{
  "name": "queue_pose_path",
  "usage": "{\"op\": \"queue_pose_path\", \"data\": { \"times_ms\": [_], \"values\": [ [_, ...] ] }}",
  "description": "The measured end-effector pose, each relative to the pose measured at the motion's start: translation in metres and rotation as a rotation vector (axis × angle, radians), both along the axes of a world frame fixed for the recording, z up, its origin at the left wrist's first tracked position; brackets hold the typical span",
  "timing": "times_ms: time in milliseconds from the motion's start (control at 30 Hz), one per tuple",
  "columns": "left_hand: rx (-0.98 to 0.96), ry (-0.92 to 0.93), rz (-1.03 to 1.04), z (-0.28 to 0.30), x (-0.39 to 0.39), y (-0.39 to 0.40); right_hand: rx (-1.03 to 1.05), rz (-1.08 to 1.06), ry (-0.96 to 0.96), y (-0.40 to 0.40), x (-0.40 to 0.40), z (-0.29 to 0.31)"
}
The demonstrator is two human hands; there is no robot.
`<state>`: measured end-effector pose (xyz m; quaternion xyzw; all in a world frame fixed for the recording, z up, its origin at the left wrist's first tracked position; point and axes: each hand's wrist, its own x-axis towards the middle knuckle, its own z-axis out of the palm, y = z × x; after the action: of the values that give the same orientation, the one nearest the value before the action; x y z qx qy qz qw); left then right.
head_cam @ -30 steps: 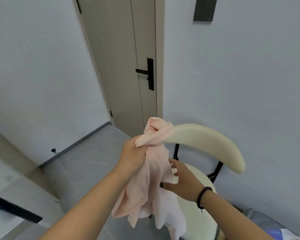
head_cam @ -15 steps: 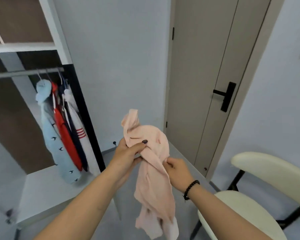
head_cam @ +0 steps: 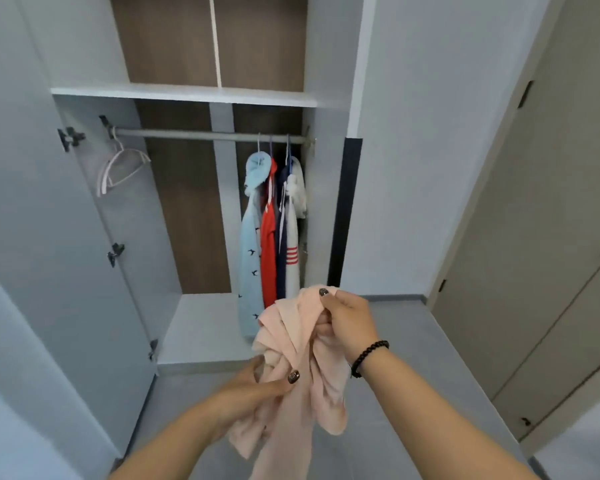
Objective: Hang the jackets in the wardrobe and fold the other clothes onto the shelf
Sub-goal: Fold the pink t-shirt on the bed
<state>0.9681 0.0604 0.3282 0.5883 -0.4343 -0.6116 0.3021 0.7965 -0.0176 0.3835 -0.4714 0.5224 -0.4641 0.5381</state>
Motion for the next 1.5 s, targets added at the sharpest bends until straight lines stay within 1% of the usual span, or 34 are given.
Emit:
{"op": "queue_pose_path", "data": {
  "times_ms": [100,167,200,267,333,433,567,633,700,800,867,900,967,1000,1033,1133,1233,1300,1367,1400,1500],
  "values": [
    [-0.024,-0.109,-0.021,-0.017,0.024,0.014,0.009,0.057,-0.051,-0.009,0.029,0.01],
    [-0.076,-0.198,0.046,-0.027,0.032,0.019,0.006,0.098,-0.091,-0.015,0.045,0.015],
    [-0.092,-0.203,0.098,-0.031,0.034,0.02,0.007,0.116,-0.118,-0.018,0.053,0.018],
    [-0.097,-0.146,0.207,-0.03,0.038,0.024,0.008,0.15,-0.149,-0.024,0.066,0.023],
    [-0.109,-0.063,0.285,-0.021,0.043,0.026,0.002,0.198,-0.142,-0.029,0.078,0.026],
    [-0.165,0.042,0.421,0.004,0.055,0.027,0.008,0.346,-0.115,-0.031,0.096,0.024],
    [-0.325,0.383,0.671,0.034,0.07,0.032,-0.08,0.578,-0.031,-0.021,0.108,0.004],
    [-0.396,0.468,0.788,0.045,0.076,0.04,-0.112,0.727,0.053,-0.008,0.109,-0.013],
    [-0.42,0.481,0.896,0.052,0.08,0.05,-0.091,0.885,0.108,0.01,0.11,-0.025],
    [-0.471,0.43,1.025,0.057,0.085,0.066,-0.081,1.066,0.078,0.038,0.114,-0.029],
    [-0.509,0.448,1.099,0.06,0.089,0.079,-0.117,1.158,0.098,0.054,0.122,-0.028],
    [-0.525,0.467,1.135,0.062,0.093,0.086,-0.177,1.187,0.149,0.06,0.128,-0.028],
    [-0.549,0.486,1.188,0.066,0.103,0.101,-0.356,1.17,0.32,0.066,0.143,-0.029],
    [-0.562,0.489,1.217,0.068,0.11,0.109,-0.427,1.128,0.372,0.068,0.152,-0.027],
    [-0.578,0.495,1.25,0.07,0.116,0.118,-0.448,1.081,0.379,0.069,0.162,-0.024],
    [-0.601,0.5,1.397,0.071,0.14,0.147,-0.431,1.015,0.32,0.073,0.192,-0.008],
    [-0.579,0.537,1.565,0.066,0.168,0.174,-0.433,1.004,0.295,0.088,0.226,0.012],
    [-0.57,0.564,1.616,0.06,0.188,0.192,-0.448,1.014,0.311,0.101,0.252,0.019],
    [-0.552,0.568,1.643,0.054,0.206,0.21,-0.416,1.025,0.3,0.116,0.278,0.019],
    [-0.535,0.568,1.655,0.051,0.214,0.219,-0.367,1.029,0.279,0.124,0.291,0.019],
    [-0.458,0.594,1.681,0.038,0.242,0.248,-0.102,1.045,0.183,0.147,0.33,0.014]
  ]
}}
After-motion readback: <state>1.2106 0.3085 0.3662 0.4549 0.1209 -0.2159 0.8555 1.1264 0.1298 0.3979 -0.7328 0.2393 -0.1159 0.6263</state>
